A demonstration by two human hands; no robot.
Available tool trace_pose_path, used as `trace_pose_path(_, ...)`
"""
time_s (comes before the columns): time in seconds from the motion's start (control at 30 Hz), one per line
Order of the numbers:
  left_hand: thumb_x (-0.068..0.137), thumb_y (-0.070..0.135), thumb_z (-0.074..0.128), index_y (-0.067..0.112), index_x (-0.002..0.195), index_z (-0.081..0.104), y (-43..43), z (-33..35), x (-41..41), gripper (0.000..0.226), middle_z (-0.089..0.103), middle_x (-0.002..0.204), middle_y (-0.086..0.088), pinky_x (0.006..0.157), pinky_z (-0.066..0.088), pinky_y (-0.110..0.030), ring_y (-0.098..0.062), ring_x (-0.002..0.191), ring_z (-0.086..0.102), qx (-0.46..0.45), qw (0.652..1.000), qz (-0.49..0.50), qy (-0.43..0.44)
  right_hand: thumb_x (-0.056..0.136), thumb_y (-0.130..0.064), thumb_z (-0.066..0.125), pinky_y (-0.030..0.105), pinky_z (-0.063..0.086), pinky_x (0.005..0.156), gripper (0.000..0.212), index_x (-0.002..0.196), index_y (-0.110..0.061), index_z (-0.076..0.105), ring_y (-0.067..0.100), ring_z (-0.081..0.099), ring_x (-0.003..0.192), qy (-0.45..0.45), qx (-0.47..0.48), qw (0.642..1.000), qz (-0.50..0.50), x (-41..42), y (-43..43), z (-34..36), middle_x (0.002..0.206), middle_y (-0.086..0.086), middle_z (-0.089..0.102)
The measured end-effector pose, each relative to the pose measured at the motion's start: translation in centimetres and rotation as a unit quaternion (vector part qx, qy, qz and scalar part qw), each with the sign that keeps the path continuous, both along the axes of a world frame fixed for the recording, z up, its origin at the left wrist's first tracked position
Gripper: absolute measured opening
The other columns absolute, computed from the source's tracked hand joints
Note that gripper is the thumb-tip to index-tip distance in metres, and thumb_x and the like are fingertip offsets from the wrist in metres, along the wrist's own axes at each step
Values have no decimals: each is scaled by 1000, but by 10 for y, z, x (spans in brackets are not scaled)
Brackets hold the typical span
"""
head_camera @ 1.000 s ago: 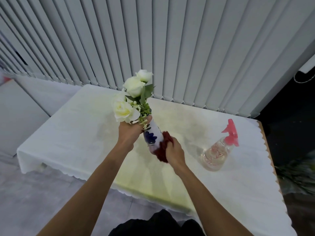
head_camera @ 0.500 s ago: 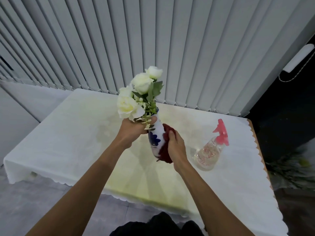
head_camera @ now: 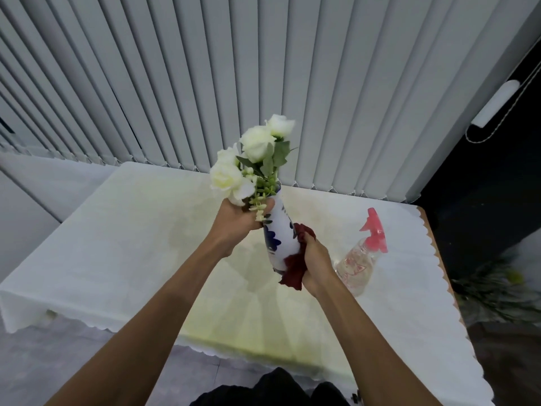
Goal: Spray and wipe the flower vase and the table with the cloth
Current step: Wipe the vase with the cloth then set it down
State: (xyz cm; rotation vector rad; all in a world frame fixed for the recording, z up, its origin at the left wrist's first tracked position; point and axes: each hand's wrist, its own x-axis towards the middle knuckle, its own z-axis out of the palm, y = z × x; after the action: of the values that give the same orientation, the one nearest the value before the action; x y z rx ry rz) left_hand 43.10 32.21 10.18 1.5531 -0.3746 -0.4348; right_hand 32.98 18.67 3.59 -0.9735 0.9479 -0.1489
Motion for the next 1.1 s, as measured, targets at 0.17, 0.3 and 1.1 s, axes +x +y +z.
trace_pose_path(0.17, 71, 70, 69, 35, 90, 74, -10, 4, -2, 39, 75, 82, 14, 77, 55, -32, -10, 84, 69, 158, 969, 136, -134, 106, -29, 46, 60, 63, 82, 28, 110, -24, 74, 39, 74, 99, 11, -104, 994, -12, 0, 8, 5, 115, 13, 76)
trace_pose_path(0.3, 77, 62, 69, 36, 88, 71, -13, 9, -2, 28, 72, 85, 8, 86, 59, -43, -24, 93, 68, 154, 971, 124, -134, 108, -34, 37, 40, 64, 78, 30, 124, -34, 62, 21, 71, 100, 8, -221, 974, 43, 0, 18, 18, 122, 0, 71)
trace_pose_path(1.1, 62, 50, 82, 25, 110, 74, -15, 20, 3, 55, 78, 109, -1, 94, 56, -55, -25, 107, 71, 53, 995, -11, -88, 96, -54, 58, 43, 61, 77, 46, 97, -15, 82, 33, 76, 73, 35, 51, 997, 54, -2, 9, 12, 85, 10, 82)
